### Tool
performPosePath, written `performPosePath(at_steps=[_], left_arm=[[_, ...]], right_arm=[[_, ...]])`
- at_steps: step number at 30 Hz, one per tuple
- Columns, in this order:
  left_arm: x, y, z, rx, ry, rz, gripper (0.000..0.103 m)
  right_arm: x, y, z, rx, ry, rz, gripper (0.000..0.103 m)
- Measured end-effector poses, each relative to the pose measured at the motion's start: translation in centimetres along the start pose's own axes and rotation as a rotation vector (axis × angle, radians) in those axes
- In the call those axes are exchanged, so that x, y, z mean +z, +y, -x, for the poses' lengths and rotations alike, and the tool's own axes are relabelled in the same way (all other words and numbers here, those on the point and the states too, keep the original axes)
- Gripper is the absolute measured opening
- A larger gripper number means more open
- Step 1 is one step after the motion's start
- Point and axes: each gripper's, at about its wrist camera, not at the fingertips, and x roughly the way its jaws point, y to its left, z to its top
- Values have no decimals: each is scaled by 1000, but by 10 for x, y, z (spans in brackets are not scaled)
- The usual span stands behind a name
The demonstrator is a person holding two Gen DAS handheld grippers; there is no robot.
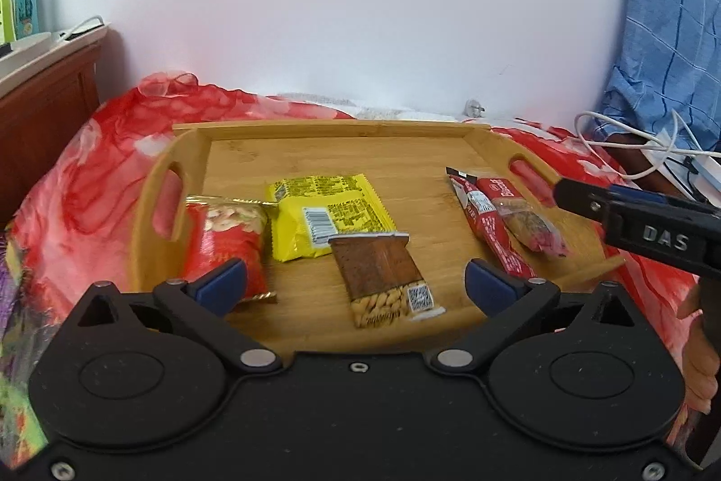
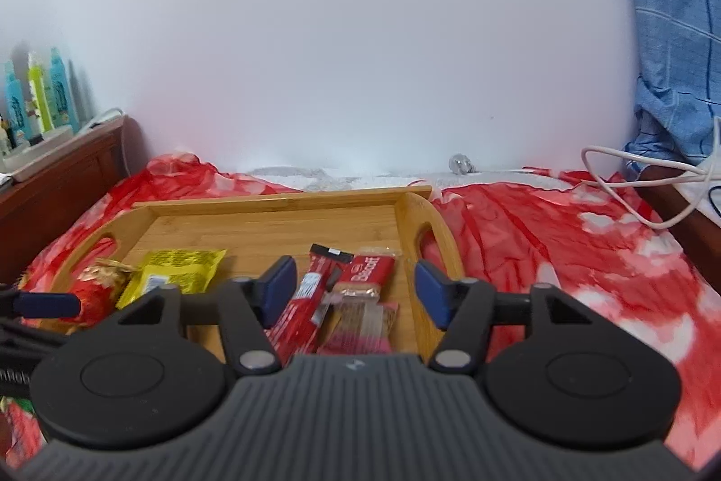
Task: Organize snacks
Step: 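Place the chocolate bar and Biscoff pack on the tray, opening both tools, then move both open tools back toward the snacks beside the tray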
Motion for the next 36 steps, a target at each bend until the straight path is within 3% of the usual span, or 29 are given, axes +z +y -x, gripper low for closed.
performPosePath(at_steps=[8,19,27,36], left_arm=[[-23,2,25,19,-32,-37,103],[-60,13,57,61,-76,-26,103],[-81,12,70,83,-77,-47,103],[-96,15,74,43,-54,-28,102]], right_arm=[[-30,0,40,-3,-36,3,85],[-76,16,78,29,0,134,87],[-97,36,92,27,35,178,77],[-108,51,92,5,45,162,70]])
